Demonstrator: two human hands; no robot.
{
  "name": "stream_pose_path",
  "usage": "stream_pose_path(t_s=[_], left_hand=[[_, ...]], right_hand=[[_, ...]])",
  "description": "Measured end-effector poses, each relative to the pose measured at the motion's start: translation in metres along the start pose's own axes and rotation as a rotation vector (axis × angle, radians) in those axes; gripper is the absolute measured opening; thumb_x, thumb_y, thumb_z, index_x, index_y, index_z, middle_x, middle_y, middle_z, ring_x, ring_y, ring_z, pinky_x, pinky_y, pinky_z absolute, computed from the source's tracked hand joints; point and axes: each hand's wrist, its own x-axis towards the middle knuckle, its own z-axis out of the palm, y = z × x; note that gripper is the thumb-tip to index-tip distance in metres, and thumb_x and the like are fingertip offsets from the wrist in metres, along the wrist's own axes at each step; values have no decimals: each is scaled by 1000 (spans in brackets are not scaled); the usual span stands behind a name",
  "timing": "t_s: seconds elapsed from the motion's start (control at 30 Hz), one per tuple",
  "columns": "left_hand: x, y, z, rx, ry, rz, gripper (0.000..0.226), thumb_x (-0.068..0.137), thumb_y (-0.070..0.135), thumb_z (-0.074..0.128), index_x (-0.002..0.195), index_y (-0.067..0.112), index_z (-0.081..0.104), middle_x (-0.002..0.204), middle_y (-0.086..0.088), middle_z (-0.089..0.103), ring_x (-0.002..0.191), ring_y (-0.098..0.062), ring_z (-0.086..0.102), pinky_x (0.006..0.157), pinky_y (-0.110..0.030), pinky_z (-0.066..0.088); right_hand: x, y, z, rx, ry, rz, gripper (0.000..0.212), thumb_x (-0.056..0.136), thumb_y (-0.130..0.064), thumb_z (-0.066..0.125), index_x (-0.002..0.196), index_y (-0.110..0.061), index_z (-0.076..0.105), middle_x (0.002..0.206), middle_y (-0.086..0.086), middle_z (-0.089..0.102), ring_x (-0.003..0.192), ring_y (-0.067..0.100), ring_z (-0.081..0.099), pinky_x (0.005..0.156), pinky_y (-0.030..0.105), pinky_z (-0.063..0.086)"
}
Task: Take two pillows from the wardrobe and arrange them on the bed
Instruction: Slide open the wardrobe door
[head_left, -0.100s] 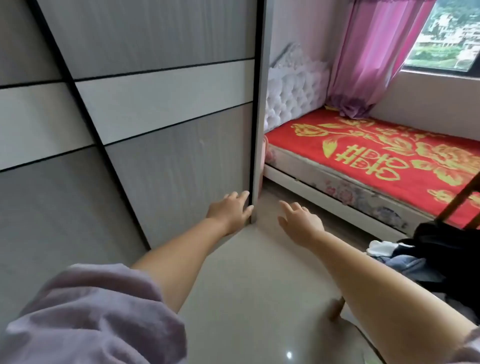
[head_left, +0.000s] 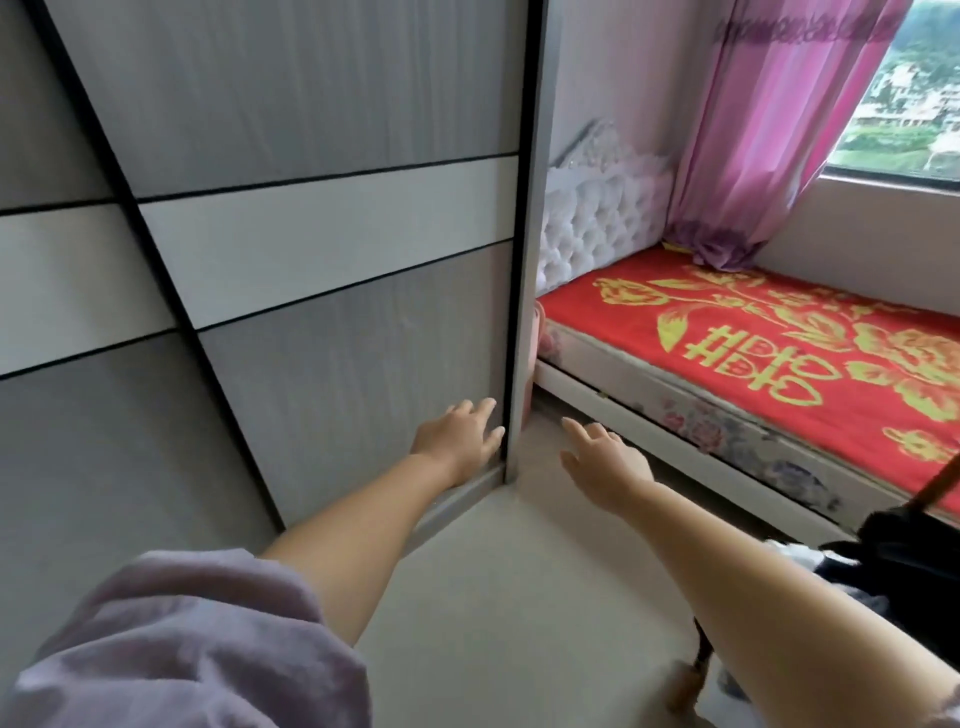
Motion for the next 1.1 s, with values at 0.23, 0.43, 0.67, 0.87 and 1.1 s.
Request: stream_pose_path(t_s=[0.23,0.43,0.67,0.87,1.1], left_hand=[[143,-35,-37,56,51,-57,51,98,44,32,144,22,30,137,-9,47,127,-28,45,91,-42,45],[277,-80,-59,121,109,-2,51,98,43,33,144,21,29,138,-8,46,129,-27,44,90,-43,46],[429,-106,-99,297,160,257,46,98,38,37,138,16,38,133,-11,50,125,-28,45,94,-40,42],[543,-89,-126,668,193,429,36,98,35,38,124,13,48,128,-12,53,119,-30,48,98,-43,37],[650,-70,-133,1024,230,548,33,95,15,41,126,9,50,131,-13,50,126,-29,42,117,-55,12]], right_hand=[[164,2,-35,101,36,-9,47,97,-37,35,142,-25,28,134,11,47,120,33,49,86,44,47],[297,-29,-37,118,81,-39,54,98,-33,39,147,-25,18,142,10,39,122,34,50,86,48,50],[428,-36,-64,297,138,106,53,99,-38,33,148,-25,17,145,12,39,135,31,37,97,50,46],[522,-19,-70,463,128,180,56,99,-38,34,149,-20,17,147,13,37,136,30,36,105,50,40],[630,-4,-70,675,60,174,65,99,-36,36,151,-11,8,153,16,27,135,30,38,110,46,34]])
